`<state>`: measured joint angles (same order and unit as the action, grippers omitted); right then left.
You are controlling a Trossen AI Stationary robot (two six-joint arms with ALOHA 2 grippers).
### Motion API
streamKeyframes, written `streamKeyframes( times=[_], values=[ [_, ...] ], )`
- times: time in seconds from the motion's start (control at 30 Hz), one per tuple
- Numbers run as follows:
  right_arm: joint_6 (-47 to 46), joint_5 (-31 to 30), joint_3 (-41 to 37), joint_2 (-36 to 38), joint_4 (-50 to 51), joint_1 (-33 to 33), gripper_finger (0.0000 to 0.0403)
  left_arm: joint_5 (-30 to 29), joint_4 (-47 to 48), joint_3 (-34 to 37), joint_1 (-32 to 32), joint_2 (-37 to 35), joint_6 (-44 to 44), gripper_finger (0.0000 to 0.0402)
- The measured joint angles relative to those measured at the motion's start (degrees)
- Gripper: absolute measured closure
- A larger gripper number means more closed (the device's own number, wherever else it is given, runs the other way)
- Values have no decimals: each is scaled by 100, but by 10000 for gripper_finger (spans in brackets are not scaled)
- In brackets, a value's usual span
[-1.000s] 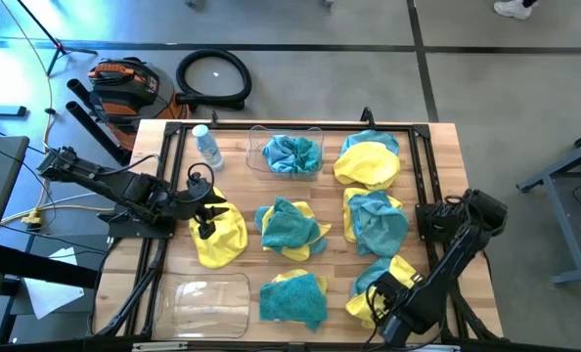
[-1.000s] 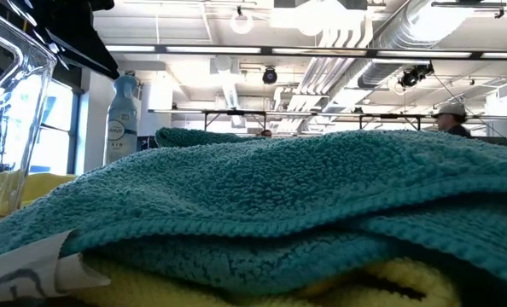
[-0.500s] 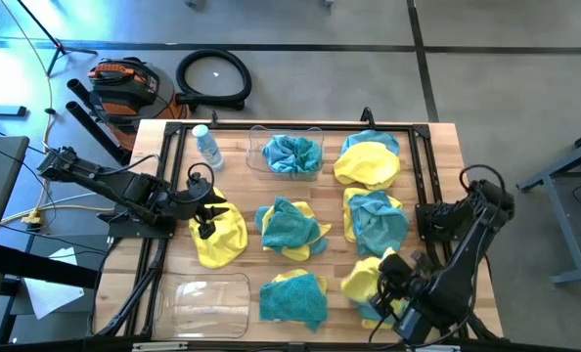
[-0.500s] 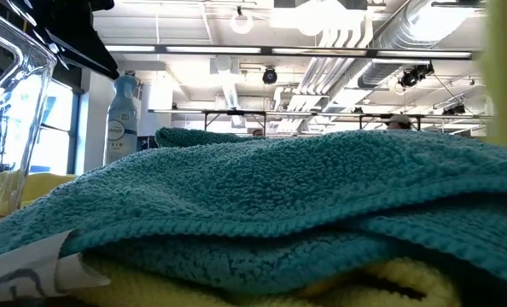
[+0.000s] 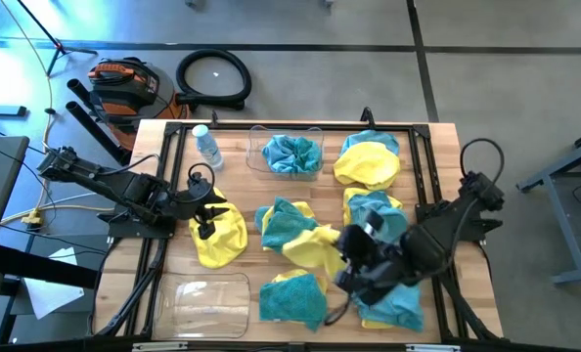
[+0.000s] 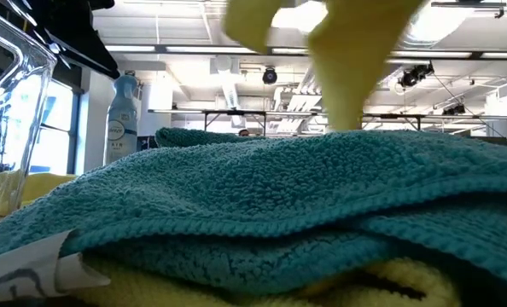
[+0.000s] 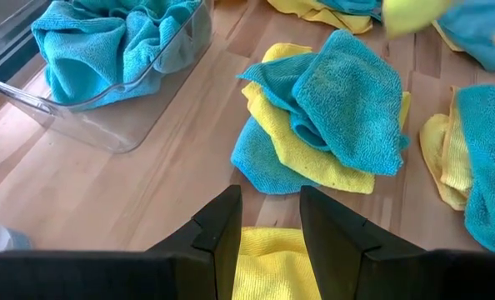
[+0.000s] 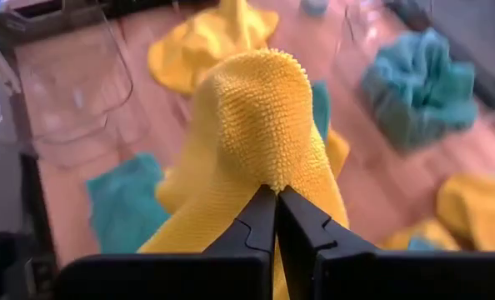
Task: Sort microfiber towel by color & place in baskets
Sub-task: Put the yellow microfiber towel into the bottom transparent bin
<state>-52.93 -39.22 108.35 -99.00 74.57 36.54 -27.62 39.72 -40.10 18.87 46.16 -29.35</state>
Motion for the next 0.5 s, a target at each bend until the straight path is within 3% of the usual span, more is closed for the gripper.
streamKeyframes(
  times=[0.1, 0.33, 0.5],
  values=[
    [742, 1, -16, 0, -365, -397, 402, 0, -279, 0, 0, 1, 44, 289],
    [1903, 175, -45, -4, -978, -1289, 403, 170, -1722, 0, 0, 61, 1037, 289],
    [2417, 712, -47, -63, -1346, -1784, 403, 566, -2888, -2, -9, 269, 2009, 283]
  ],
)
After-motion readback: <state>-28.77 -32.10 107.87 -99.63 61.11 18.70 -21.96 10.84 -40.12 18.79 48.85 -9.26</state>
